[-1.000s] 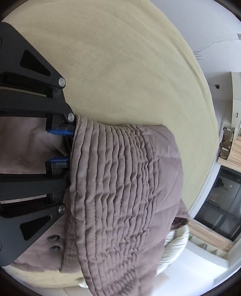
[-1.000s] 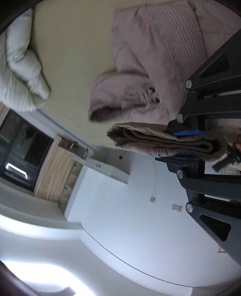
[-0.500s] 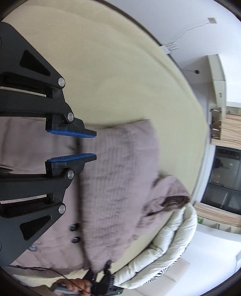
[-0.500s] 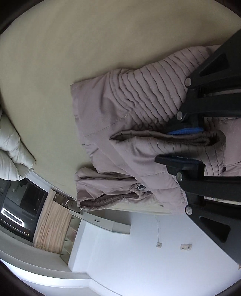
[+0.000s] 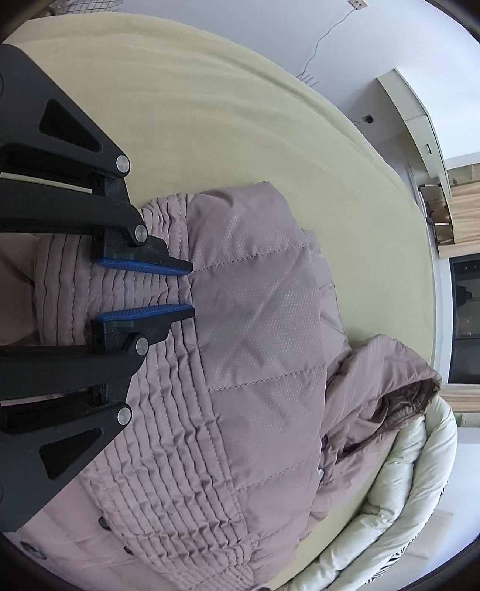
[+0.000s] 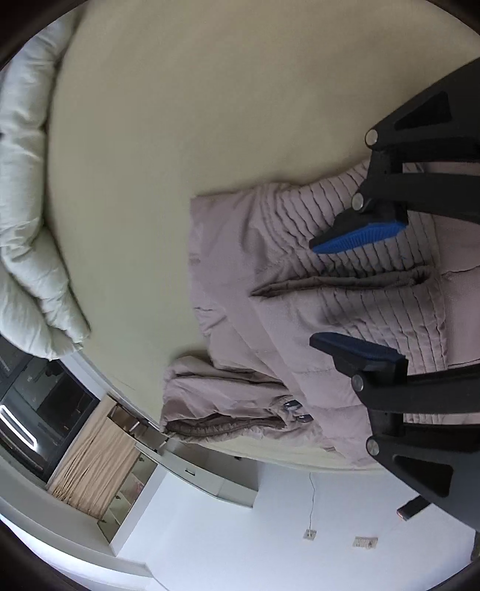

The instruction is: Fold large clothes

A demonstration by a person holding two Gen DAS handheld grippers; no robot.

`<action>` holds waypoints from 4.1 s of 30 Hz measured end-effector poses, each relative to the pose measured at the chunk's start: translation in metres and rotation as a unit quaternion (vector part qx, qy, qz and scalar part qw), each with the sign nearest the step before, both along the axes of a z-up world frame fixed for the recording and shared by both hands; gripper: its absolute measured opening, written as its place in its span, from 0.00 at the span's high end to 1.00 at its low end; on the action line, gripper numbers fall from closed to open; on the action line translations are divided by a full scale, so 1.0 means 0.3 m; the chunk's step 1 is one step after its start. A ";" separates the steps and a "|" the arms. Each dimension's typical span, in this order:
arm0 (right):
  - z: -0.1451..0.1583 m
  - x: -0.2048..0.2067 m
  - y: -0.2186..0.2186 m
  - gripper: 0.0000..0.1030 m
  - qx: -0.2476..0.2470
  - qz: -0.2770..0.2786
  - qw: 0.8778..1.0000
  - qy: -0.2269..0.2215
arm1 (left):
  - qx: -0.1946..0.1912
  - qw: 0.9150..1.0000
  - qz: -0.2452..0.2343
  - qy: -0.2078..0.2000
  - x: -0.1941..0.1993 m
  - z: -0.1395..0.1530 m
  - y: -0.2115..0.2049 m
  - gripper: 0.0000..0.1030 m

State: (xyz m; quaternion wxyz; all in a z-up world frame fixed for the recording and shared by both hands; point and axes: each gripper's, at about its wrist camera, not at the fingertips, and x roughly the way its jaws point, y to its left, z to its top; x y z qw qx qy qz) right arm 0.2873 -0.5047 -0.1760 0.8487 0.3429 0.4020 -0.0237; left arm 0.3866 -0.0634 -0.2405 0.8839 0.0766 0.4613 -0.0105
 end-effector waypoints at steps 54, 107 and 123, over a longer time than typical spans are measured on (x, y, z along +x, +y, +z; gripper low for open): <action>-0.098 0.356 0.264 0.14 -0.161 0.116 0.979 -0.053 | -0.042 0.998 0.002 -0.038 0.869 0.120 -0.388 0.84; -0.105 0.826 0.384 0.89 -0.160 0.047 0.983 -0.081 | -0.057 0.997 -0.009 -0.054 0.888 0.137 -0.371 1.00; 0.296 0.111 0.481 0.90 -0.197 0.079 0.955 -0.206 | -0.175 0.971 -0.045 -0.158 0.124 0.560 -0.134 1.00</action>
